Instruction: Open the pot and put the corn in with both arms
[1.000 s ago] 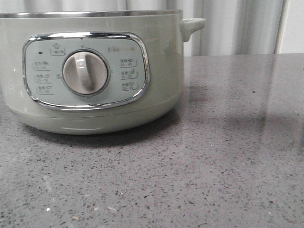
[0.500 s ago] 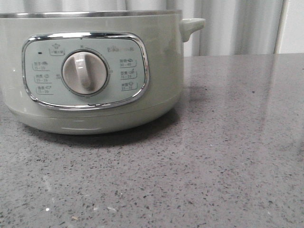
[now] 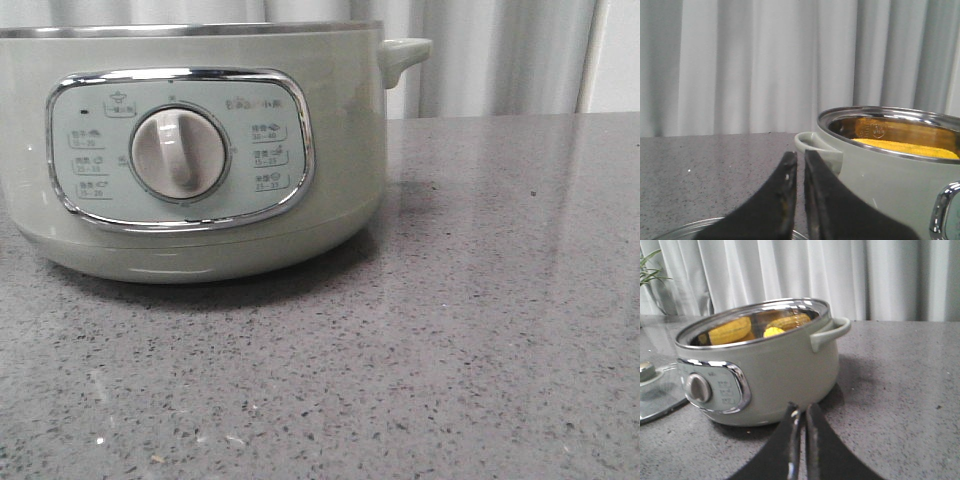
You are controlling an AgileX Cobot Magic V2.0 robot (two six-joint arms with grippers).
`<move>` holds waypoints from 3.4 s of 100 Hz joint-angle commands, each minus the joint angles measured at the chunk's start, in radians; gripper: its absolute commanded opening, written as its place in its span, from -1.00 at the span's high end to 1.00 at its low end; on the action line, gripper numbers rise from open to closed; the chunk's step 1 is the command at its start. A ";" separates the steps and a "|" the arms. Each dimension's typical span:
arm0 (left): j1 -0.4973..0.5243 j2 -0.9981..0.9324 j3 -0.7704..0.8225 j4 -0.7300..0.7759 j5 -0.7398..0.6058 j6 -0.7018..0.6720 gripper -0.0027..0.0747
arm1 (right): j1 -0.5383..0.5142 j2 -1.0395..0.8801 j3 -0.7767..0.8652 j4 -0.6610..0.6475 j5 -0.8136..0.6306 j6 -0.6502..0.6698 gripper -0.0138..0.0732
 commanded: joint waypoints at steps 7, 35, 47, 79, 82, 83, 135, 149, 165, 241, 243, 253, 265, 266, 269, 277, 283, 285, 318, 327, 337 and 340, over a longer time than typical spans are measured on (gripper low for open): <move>0.001 0.002 -0.010 -0.009 -0.086 0.000 0.98 | -0.023 -0.012 0.002 -0.007 -0.090 -0.008 0.85; 0.001 0.002 -0.003 -0.009 -0.086 0.000 0.98 | -0.023 -0.012 0.002 -0.007 -0.086 -0.008 0.85; 0.001 0.002 -0.003 -0.009 -0.086 0.000 0.98 | -0.023 -0.012 0.002 -0.007 -0.086 -0.008 0.85; 0.001 0.002 -0.003 -0.009 -0.086 0.000 0.98 | -0.023 -0.012 0.002 -0.007 -0.086 -0.008 0.85; 0.001 0.002 -0.003 -0.009 -0.086 0.000 0.98 | -0.023 -0.012 0.002 -0.007 -0.086 -0.008 0.85; 0.001 0.002 -0.003 -0.009 -0.086 0.000 0.98 | -0.023 -0.012 0.002 -0.007 -0.086 -0.008 0.85; 0.001 -0.007 0.049 0.444 -0.230 -0.151 0.98 | -0.023 -0.012 0.002 -0.007 -0.086 -0.008 0.85; 0.005 -0.032 0.118 0.602 -0.292 -0.363 0.98 | -0.023 -0.012 0.002 -0.007 -0.086 -0.008 0.85; 0.061 -0.033 0.176 0.689 -0.305 -0.470 0.98 | -0.023 -0.012 0.002 -0.007 -0.086 -0.008 0.85; 0.107 -0.034 0.178 0.711 0.153 -0.524 0.98 | -0.023 -0.012 0.002 -0.007 -0.086 -0.008 0.85; 0.101 -0.034 0.178 0.711 0.153 -0.524 0.98 | -0.023 -0.012 0.002 -0.007 -0.086 -0.008 0.85; 0.094 -0.034 0.176 0.711 0.153 -0.524 0.98 | -0.023 -0.012 0.002 -0.007 -0.086 -0.008 0.85; 0.094 -0.034 0.176 0.711 0.153 -0.524 0.98 | -0.023 -0.012 0.002 -0.007 -0.086 -0.008 0.85; 0.094 -0.034 0.176 0.711 0.153 -0.524 0.98 | -0.023 -0.012 0.002 -0.007 -0.086 -0.008 0.85; 0.094 -0.034 0.176 0.711 0.153 -0.524 0.98 | -0.023 -0.012 0.002 -0.007 -0.086 -0.008 0.85; 0.094 -0.034 0.176 0.711 0.153 -0.524 0.98 | -0.023 -0.012 0.002 -0.007 -0.086 -0.008 0.85; 0.094 -0.034 0.176 0.711 0.153 -0.524 0.98 | -0.023 -0.012 0.002 -0.007 -0.086 -0.008 0.85; 0.094 -0.034 0.176 0.711 0.153 -0.524 0.98 | -0.023 -0.012 0.002 -0.007 -0.086 -0.008 0.85; 0.094 -0.034 0.176 0.711 0.153 -0.524 0.98 | -0.024 -0.014 0.002 -0.007 -0.086 -0.008 0.85; 0.094 -0.034 0.176 0.711 0.153 -0.524 0.98 | -0.027 -0.014 0.002 -0.007 -0.086 -0.008 0.85; 0.094 -0.034 0.176 0.711 0.153 -0.524 0.98 | -0.085 -0.014 0.002 -0.051 -0.086 -0.008 0.85; 0.094 -0.034 0.176 0.711 0.153 -0.524 0.98 | -0.121 -0.014 0.002 -0.053 -0.086 -0.008 0.85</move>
